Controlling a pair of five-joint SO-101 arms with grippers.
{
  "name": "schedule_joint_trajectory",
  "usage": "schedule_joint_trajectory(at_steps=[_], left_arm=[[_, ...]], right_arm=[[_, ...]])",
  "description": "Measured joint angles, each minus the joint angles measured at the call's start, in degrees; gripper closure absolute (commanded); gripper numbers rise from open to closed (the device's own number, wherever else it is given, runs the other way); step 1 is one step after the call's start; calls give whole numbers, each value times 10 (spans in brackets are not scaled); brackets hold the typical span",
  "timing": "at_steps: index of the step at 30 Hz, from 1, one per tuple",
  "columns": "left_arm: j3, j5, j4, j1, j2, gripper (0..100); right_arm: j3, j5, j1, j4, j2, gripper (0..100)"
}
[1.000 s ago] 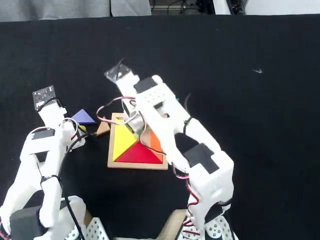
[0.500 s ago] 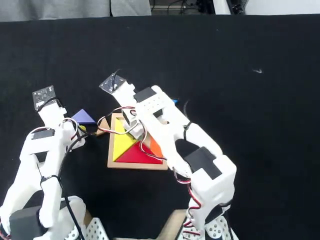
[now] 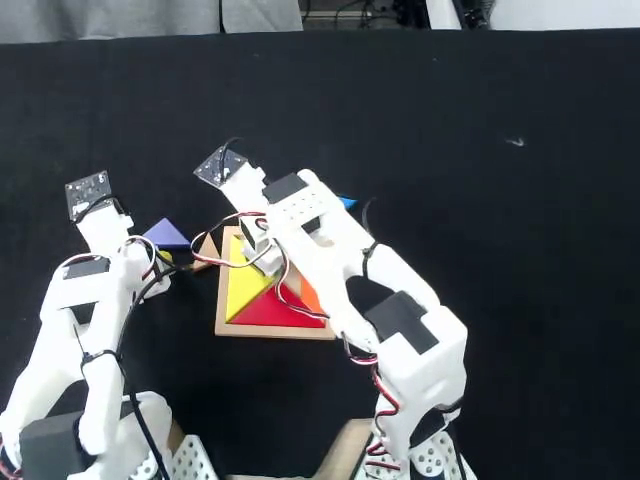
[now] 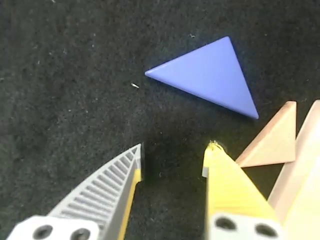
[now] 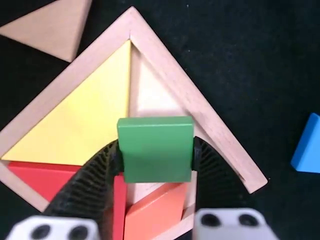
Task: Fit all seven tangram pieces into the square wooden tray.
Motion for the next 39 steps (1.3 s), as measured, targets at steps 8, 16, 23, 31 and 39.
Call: schedule_joint_trajectory(at_steps=[8,16,23,31,39], left_arm=[[0,0,0,0,0,791],[0,0,0,0,0,791],[0,0,0,0,0,791],[0,0,0,0,0,791],[0,0,0,0,0,791]], right_arm=[[0,0,-1,1,0,828],[-12,1,-25,43,1,739],[-30,0,-26,70,2,795],[-36,0,78,72,-69,956],[2,0,62,4,-36,987]])
